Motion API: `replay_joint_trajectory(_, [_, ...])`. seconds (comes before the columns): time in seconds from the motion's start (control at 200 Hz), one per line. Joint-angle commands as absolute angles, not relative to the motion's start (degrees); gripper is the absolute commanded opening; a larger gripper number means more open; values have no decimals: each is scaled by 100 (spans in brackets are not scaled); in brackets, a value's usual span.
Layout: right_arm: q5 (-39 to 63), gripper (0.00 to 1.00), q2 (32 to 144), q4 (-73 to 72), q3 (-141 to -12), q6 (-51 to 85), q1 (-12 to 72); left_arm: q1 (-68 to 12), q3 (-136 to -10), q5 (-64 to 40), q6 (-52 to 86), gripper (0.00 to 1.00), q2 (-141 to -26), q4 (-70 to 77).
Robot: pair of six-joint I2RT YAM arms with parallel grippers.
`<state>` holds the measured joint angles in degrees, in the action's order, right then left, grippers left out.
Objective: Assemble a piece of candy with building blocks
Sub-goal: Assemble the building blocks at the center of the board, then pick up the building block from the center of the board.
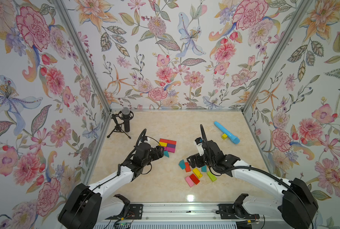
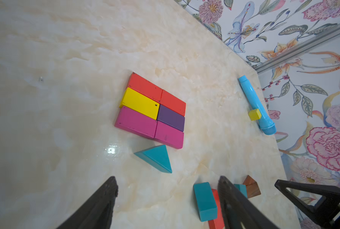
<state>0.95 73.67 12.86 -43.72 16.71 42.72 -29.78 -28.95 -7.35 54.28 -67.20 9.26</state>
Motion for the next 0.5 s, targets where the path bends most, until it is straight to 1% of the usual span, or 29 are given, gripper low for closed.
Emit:
replay_joint_trajectory(0.0, [-106,100,8137,1224,-5002,1833,4436,-2936,-2632,-914,5154,90,-6574,513])
replay_joint_trajectory(0.07, [-161,100,8581,1241,-5378,1815,4550,-2927,-2526,-943,5113,94,-6444,530])
replay_joint_trajectory(0.135, [-182,99,8940,1382,-5684,1769,4645,-2911,-2480,-908,4985,96,-6318,447])
replay_joint_trajectory(0.32, [-218,92,9654,1933,-6191,1797,5044,-2740,-2291,-1127,4752,97,-6218,525])
replay_joint_trajectory(0.44, [-259,84,9805,2066,-6136,1997,5215,-2549,-2169,-1318,4660,97,-6260,679])
replay_joint_trajectory(0.495, [-277,78,9879,2119,-6141,2050,5258,-2463,-2104,-1398,4636,97,-6241,736])
